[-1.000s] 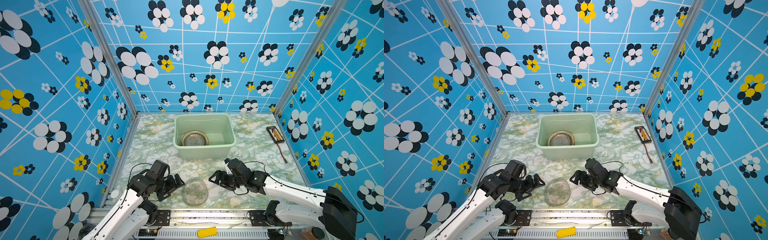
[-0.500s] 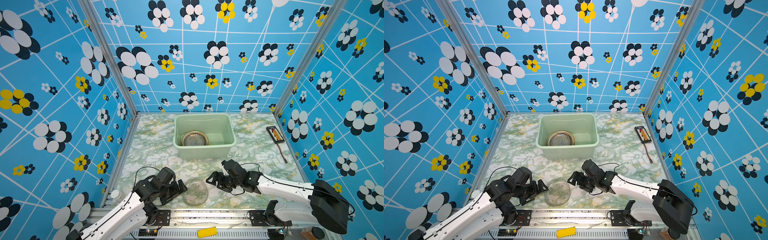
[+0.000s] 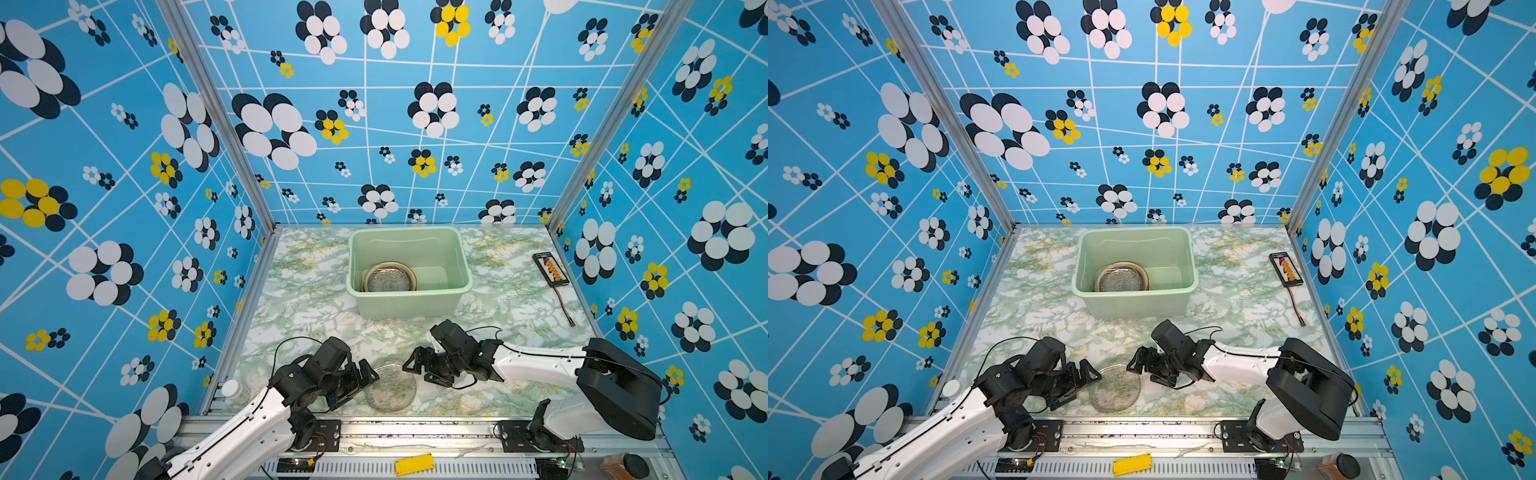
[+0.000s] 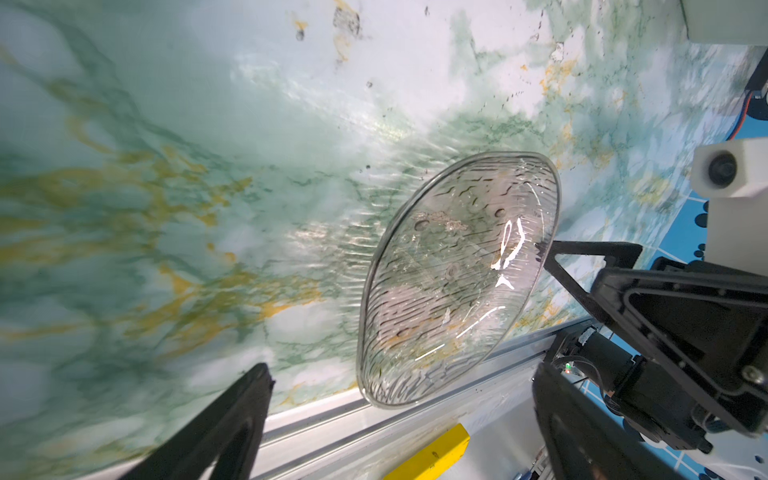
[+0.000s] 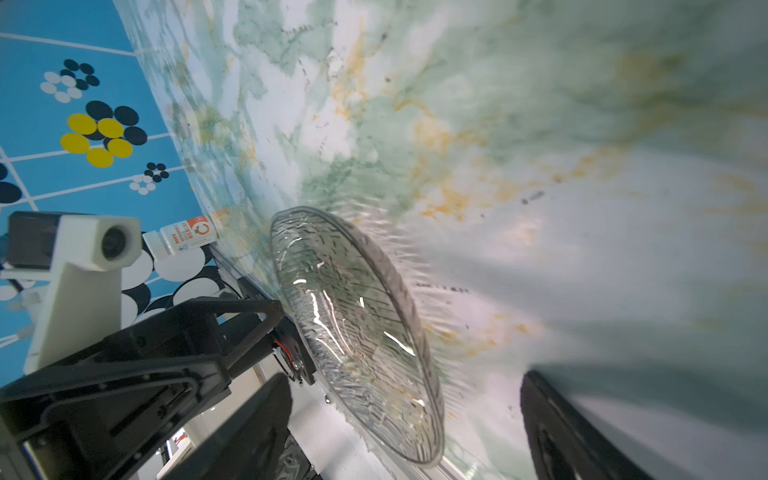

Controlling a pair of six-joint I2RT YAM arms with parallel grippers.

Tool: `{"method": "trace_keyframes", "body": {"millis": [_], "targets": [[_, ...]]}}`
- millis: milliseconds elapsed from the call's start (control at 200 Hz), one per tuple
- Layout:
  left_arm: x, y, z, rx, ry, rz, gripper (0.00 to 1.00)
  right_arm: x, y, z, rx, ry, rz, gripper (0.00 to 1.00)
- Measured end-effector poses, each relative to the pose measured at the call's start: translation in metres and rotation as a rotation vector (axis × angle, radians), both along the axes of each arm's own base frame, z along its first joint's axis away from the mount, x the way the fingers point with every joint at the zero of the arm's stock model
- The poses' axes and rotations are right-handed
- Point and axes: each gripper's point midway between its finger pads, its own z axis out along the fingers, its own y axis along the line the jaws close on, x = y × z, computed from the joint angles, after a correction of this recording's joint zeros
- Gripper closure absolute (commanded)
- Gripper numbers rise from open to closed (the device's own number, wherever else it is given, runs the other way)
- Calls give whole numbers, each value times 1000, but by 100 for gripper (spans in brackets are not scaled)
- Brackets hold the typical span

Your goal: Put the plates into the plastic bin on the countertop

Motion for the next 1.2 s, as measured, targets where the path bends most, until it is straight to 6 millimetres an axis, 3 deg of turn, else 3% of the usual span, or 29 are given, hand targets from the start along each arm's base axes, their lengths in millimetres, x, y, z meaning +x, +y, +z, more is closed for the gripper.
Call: {"method": "trace_keyframes", "body": {"millis": [235,565,820,1204], "targets": [[3,-14,4,-70,-11,-20,0,-4,32,0,70,30,78,21],[8,-23,-1,-131,-12,9,1,-9,35,-3,78,52,102,31],[10,-26,1,-149,-19,18,1,-10,35,-5,69,55,106,56],[13,-28,-3,-142,-6,23,1,-7,38,0,71,31,123,86]]}}
